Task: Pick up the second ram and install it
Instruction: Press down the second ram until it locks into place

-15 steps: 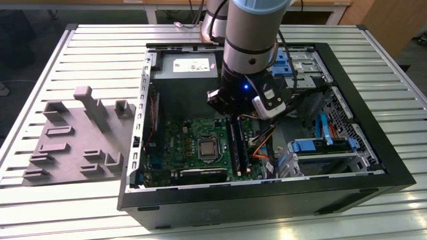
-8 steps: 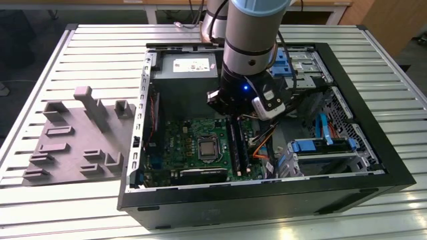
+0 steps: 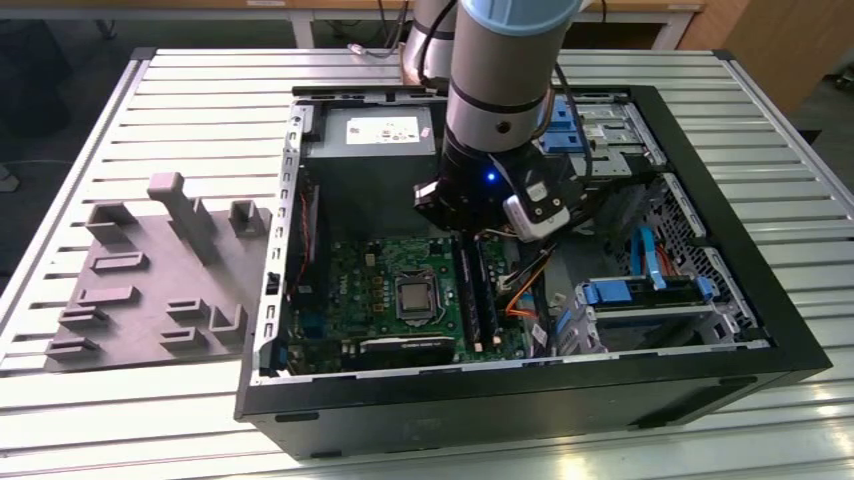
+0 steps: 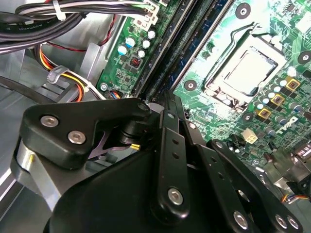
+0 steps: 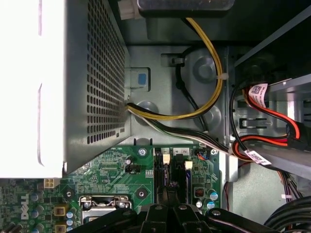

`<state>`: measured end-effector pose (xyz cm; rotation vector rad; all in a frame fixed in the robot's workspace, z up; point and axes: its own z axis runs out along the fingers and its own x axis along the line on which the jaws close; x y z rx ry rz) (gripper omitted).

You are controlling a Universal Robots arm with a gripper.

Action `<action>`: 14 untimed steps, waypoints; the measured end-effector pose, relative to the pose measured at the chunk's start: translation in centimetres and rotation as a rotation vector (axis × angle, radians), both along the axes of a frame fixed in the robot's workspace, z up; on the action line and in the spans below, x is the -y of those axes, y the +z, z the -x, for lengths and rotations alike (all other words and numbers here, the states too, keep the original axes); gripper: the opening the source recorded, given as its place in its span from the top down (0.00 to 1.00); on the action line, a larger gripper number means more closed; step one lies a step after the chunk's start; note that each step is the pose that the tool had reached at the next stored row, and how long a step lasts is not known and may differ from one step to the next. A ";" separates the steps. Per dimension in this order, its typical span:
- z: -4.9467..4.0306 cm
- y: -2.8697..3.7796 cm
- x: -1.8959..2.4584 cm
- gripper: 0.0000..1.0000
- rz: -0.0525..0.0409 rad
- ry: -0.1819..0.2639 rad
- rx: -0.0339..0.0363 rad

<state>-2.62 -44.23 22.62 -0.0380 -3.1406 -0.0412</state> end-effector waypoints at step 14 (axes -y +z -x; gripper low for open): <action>0.00 -0.28 -0.02 0.89 0.0000 0.000 0.0000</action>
